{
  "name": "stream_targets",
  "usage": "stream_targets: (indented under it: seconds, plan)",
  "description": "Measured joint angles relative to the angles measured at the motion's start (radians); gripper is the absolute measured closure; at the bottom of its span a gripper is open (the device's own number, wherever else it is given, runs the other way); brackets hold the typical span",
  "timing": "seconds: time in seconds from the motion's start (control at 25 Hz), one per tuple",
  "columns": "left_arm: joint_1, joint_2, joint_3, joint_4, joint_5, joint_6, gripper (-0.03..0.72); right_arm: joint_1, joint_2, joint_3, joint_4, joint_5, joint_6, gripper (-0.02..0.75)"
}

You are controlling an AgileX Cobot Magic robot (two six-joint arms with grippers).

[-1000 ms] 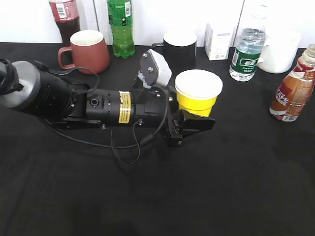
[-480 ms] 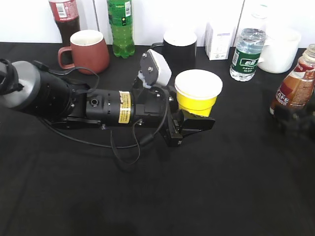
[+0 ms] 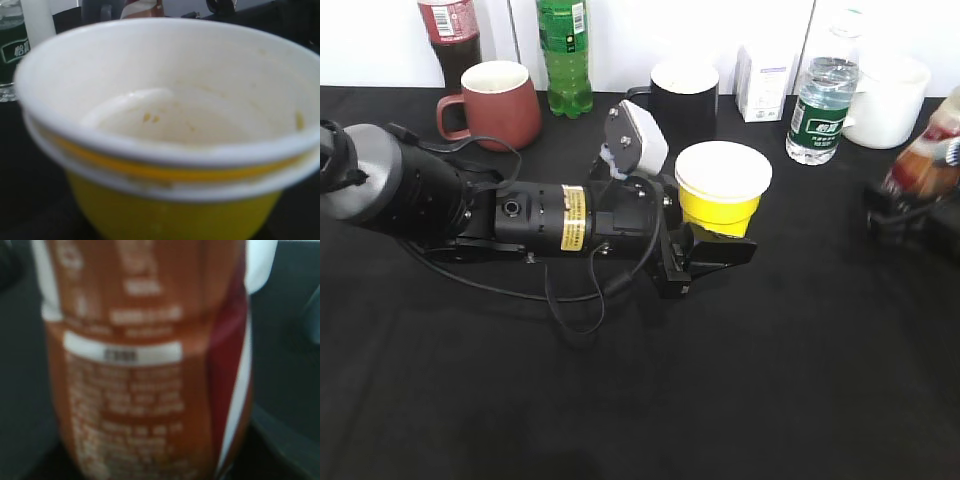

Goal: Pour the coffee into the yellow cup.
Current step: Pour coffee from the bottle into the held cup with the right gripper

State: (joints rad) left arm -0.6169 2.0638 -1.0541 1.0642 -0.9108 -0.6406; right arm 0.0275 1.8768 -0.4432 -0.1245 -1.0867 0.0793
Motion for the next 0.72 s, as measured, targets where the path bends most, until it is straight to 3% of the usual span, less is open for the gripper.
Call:
stream_targets:
  seconds: [0.08, 0.24, 0.36, 0.52, 0.72]
  plan:
    - [0.000, 0.000, 0.000, 0.000, 0.000, 0.000, 0.247, 0.000, 0.000, 0.026, -0.006, -0.079, 0.001, 0.195]
    - [0.000, 0.000, 0.000, 0.000, -0.001, 0.000, 0.247, 0.000, -0.024, 0.052, -0.024, -0.081, 0.002, 0.195]
    - [0.000, 0.000, 0.000, -0.013, -0.009, 0.000, 0.247, 0.000, -0.174, 0.059, -0.137, -0.060, -0.032, 0.196]
    - [-0.016, 0.000, 0.000, -0.043, -0.025, 0.000, 0.247, 0.000, -0.413, 0.060, -0.272, 0.194, -0.126, 0.198]
    - [-0.110, 0.000, 0.000, -0.043, -0.032, 0.000, 0.247, 0.000, -0.585, 0.060, -0.315, 0.323, -0.295, 0.198]
